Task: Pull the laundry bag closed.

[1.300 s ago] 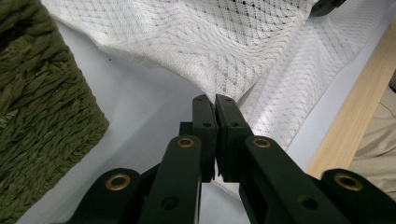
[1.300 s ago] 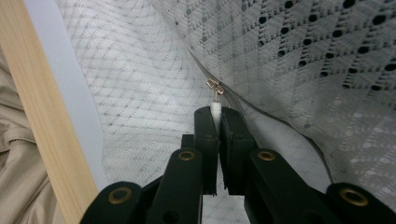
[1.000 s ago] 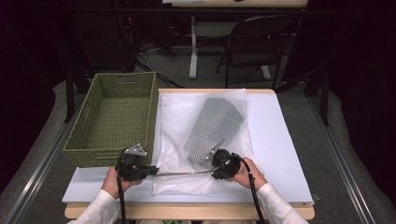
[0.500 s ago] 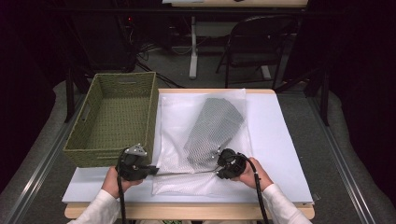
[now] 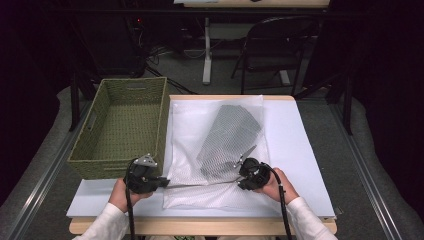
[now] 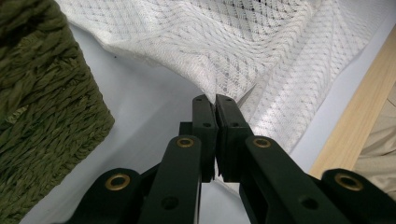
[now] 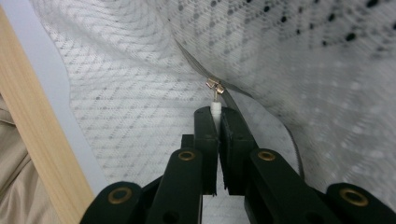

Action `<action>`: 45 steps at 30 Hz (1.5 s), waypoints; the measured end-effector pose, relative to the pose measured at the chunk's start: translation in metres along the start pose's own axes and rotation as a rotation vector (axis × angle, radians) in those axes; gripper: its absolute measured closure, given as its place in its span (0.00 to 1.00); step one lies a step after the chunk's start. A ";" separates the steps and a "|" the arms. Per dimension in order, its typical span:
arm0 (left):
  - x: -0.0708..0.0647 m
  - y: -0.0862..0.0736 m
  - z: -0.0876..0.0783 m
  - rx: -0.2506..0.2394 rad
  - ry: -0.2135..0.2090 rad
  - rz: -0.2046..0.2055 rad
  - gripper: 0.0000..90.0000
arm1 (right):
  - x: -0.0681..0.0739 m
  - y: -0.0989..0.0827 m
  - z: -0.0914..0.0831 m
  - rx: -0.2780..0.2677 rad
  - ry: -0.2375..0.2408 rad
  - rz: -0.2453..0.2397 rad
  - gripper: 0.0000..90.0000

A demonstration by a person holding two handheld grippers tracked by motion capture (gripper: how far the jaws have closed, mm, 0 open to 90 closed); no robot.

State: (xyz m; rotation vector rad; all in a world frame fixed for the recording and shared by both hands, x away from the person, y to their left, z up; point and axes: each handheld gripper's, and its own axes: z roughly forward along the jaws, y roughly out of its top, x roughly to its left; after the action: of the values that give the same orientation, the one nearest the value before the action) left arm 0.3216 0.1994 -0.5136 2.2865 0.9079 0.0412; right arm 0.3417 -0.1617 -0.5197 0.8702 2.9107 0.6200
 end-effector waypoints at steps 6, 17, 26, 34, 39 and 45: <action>0.002 0.000 0.000 0.003 0.001 0.002 0.97 | -0.004 -0.006 -0.002 0.007 -0.006 0.015 0.97; 0.001 0.000 -0.001 0.003 0.006 0.004 0.97 | -0.008 -0.016 -0.009 0.016 -0.023 0.033 0.97; 0.001 0.000 -0.001 0.006 0.007 0.003 0.97 | -0.015 -0.029 -0.014 0.025 -0.027 0.062 0.97; 0.002 -0.001 -0.001 0.005 0.004 0.003 0.97 | -0.020 -0.041 -0.017 0.040 -0.032 0.088 0.97; 0.001 -0.001 -0.002 0.005 0.009 0.005 0.97 | -0.019 -0.044 -0.022 0.030 -0.028 0.092 0.97; 0.002 -0.001 -0.001 0.008 0.010 -0.002 0.97 | -0.021 -0.054 -0.026 0.039 -0.043 0.117 0.97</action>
State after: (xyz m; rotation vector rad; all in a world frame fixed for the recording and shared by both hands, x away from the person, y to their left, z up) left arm 0.3228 0.2018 -0.5137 2.2945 0.9165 0.0479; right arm 0.3278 -0.2238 -0.5181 1.0506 2.8593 0.5469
